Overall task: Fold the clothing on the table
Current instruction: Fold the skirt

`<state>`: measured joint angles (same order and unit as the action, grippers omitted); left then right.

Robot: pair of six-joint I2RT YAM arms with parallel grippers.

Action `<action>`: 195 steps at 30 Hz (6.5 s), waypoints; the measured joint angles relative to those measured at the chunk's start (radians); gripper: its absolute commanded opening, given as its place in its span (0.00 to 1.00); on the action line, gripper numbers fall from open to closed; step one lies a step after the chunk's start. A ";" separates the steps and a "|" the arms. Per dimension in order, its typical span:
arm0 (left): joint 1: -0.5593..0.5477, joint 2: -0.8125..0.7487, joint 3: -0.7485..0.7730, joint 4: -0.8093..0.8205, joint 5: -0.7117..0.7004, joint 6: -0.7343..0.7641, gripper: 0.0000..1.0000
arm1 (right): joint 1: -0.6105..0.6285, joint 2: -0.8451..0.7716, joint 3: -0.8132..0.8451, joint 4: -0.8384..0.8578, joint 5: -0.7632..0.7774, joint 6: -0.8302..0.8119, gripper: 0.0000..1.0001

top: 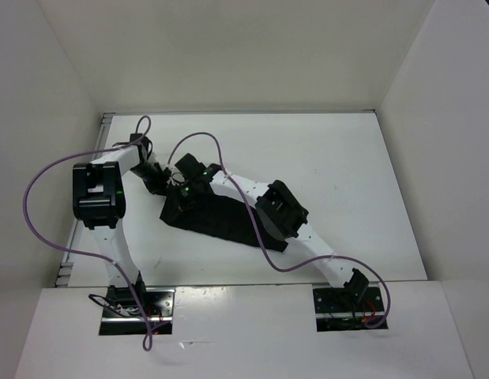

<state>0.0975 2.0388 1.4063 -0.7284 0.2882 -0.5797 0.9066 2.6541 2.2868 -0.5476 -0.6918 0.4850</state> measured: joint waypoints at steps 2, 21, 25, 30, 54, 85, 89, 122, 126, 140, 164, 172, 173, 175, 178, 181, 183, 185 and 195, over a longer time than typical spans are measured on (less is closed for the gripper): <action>0.004 0.000 -0.003 -0.003 0.009 0.000 0.12 | 0.003 -0.030 -0.062 0.051 0.008 0.008 0.21; 0.052 -0.565 -0.003 0.225 -0.043 -0.045 0.44 | -0.171 -0.658 -0.364 -0.036 0.230 -0.005 0.62; 0.037 -0.603 -0.092 0.260 0.099 -0.010 0.43 | -0.336 -0.827 -0.674 -0.015 0.268 0.055 0.79; 0.012 -0.590 -0.256 0.286 0.275 0.038 0.41 | -0.472 -0.966 -1.022 -0.055 0.378 0.128 0.85; 0.012 -0.523 -0.300 0.340 0.473 0.110 0.41 | -0.534 -1.084 -1.377 -0.140 0.548 0.422 0.85; -0.391 -0.193 -0.123 0.248 0.584 0.274 0.19 | -0.669 -0.768 -0.992 0.016 0.537 0.298 0.00; -0.479 -0.117 -0.082 0.232 0.555 0.290 0.12 | -0.669 -0.763 -0.999 0.016 0.534 0.294 0.00; -0.528 0.102 0.024 0.191 0.377 0.182 0.08 | -0.632 -0.900 -0.986 0.008 0.404 0.315 0.00; -0.539 0.151 0.090 0.176 0.401 0.171 0.08 | -0.613 -0.995 -0.969 0.015 0.323 0.337 0.00; -0.628 0.348 0.443 0.169 0.431 0.145 0.22 | -0.612 -1.030 -0.951 0.039 0.205 0.390 0.00; -0.204 -0.030 0.132 0.139 0.010 0.105 0.35 | -0.670 -1.026 -0.900 -0.001 0.200 0.356 0.00; -0.211 0.022 0.054 0.142 -0.013 0.101 0.34 | -0.660 -0.977 -0.826 0.002 0.177 0.354 0.00; -0.213 0.022 0.052 0.148 -0.006 0.101 0.34 | -0.654 -0.964 -0.814 0.003 0.177 0.355 0.00; -0.219 0.022 0.045 0.169 0.014 0.098 0.34 | -0.634 -0.934 -0.792 0.005 0.176 0.355 0.00; -0.242 0.022 0.033 0.198 0.056 0.083 0.34 | -0.595 -0.881 -0.752 0.006 0.172 0.355 0.00; -0.268 0.022 0.020 0.214 0.093 0.075 0.34 | -0.557 -0.826 -0.710 0.010 0.171 0.356 0.00; -0.280 0.022 0.018 0.215 0.106 0.075 0.34 | -0.531 -0.790 -0.684 0.012 0.171 0.358 0.00; -0.289 0.022 0.018 0.216 0.113 0.075 0.34 | -0.503 -0.749 -0.648 0.012 0.170 0.360 0.00; -0.290 0.021 0.013 0.220 0.124 0.074 0.34 | -0.406 -0.564 -0.491 0.019 0.157 0.363 0.00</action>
<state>-0.1925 2.0602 1.4189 -0.5087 0.4118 -0.5053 0.5007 2.0903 1.7954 -0.5285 -0.5350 0.8482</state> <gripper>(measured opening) 0.339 0.012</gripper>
